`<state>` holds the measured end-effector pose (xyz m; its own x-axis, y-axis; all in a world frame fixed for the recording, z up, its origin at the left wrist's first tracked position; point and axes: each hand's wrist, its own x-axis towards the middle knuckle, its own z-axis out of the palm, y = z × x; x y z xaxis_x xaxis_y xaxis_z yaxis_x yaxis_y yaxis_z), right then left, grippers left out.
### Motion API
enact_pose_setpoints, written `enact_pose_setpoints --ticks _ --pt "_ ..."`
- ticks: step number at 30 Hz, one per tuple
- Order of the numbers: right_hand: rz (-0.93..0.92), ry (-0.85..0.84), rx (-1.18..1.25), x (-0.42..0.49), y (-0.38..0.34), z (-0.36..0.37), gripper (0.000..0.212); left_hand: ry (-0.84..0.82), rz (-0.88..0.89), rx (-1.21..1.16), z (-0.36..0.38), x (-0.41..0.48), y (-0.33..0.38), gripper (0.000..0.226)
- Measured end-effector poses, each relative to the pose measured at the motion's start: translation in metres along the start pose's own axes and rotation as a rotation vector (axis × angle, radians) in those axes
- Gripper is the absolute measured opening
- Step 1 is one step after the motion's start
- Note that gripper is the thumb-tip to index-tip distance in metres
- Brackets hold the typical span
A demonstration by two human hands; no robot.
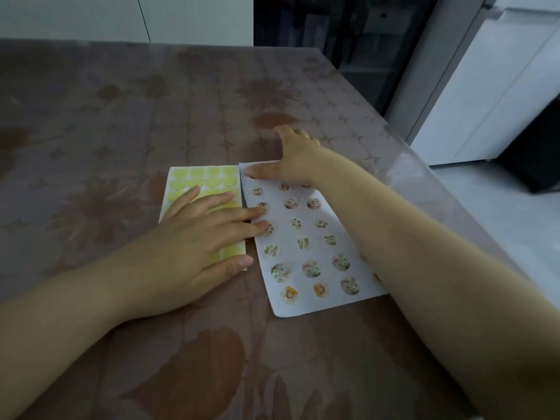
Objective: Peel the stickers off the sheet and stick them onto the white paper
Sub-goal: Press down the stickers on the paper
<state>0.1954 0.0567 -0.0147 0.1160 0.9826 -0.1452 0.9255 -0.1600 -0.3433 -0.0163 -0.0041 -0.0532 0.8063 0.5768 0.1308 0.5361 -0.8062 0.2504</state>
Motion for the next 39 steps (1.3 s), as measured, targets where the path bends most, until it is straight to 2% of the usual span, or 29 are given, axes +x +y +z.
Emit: enact_pose_setpoints --ticks 6,12,14,17,19,23,26,34,37,39 --pt "-0.006 -0.013 -0.016 0.001 -0.006 0.000 0.094 0.058 0.047 0.053 0.001 0.001 -0.001 0.052" --pt "-0.006 -0.025 -0.041 0.000 -0.004 0.006 0.087 0.021 0.002 -0.073 0.002 -0.001 -0.001 0.057" --pt "-0.028 -0.007 0.001 -0.001 0.001 0.004 0.082 0.023 0.002 -0.069 0.003 -0.001 -0.001 0.059" --pt "-0.055 0.010 0.134 -0.004 0.014 -0.010 0.077 -0.002 0.001 -0.073 0.003 -0.002 0.000 0.049" --pt "-0.040 0.027 0.150 -0.006 0.025 -0.020 0.080 -0.020 0.005 -0.061 0.001 -0.002 0.001 0.045" --pt "0.009 -0.025 -0.004 -0.008 0.034 -0.020 0.093 -0.080 -0.001 -0.008 -0.003 -0.003 0.003 0.053" --pt "0.021 -0.048 -0.040 -0.007 0.033 -0.017 0.094 -0.049 0.012 -0.013 -0.004 -0.002 0.003 0.058" --pt "0.108 -0.090 0.086 -0.002 0.024 -0.013 0.087 -0.005 0.013 0.009 -0.007 -0.001 0.006 0.058" --pt "0.097 -0.092 0.007 -0.002 0.028 -0.016 0.077 0.015 0.026 0.009 -0.007 -0.002 0.006 0.061" --pt "0.065 -0.084 0.096 -0.006 0.035 -0.023 0.071 0.041 0.058 0.005 -0.008 -0.004 0.005 0.060"
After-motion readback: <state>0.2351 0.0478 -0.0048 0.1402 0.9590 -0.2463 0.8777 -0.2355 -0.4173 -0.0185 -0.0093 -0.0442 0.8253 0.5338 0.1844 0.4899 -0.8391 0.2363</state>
